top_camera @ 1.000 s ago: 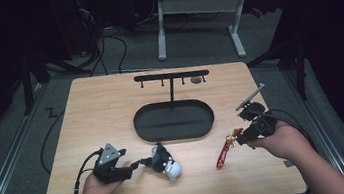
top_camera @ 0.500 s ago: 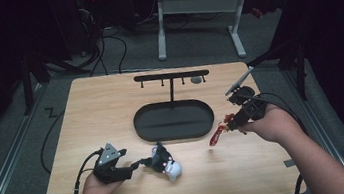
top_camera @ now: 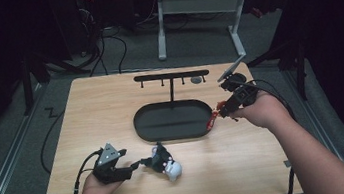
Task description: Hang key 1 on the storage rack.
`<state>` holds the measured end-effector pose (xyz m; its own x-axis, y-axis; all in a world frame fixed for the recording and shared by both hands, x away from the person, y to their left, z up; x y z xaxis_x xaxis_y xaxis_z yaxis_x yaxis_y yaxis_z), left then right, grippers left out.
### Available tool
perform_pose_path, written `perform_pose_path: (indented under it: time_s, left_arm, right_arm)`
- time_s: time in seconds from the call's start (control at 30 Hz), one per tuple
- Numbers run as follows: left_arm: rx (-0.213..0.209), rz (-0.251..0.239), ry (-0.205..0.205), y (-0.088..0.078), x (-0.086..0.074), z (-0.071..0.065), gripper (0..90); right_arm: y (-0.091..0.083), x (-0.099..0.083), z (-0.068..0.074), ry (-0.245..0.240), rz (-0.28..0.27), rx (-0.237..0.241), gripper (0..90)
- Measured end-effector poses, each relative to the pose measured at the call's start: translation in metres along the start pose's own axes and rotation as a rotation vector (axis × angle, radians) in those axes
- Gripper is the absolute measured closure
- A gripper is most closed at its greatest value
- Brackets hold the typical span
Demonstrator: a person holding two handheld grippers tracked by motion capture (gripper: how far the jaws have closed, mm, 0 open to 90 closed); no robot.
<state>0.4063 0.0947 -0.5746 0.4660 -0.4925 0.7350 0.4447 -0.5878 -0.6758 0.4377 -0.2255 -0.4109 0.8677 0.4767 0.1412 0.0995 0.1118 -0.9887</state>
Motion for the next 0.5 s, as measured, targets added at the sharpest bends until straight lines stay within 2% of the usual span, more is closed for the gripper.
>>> perform_pose_path:
  time_s: [0.5]
  left_arm:
    - [-0.007,0.002,0.003,0.000,-0.001,0.000,31.9]
  right_arm:
    - [-0.008,0.037,0.004,-0.022,-0.022,0.006,67.1]
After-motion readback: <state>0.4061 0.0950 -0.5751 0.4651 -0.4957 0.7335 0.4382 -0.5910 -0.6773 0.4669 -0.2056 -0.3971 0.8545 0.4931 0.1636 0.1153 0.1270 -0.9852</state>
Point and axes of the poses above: each handheld gripper's, and its own axes: y roughly forward along the jaws, x roughly out of its top, z roughly to its left, the point moved 10 cm from there along y, roughly forward along the jaws, and after that the axes turned 7 degrees about z, right-handed, at the moved point
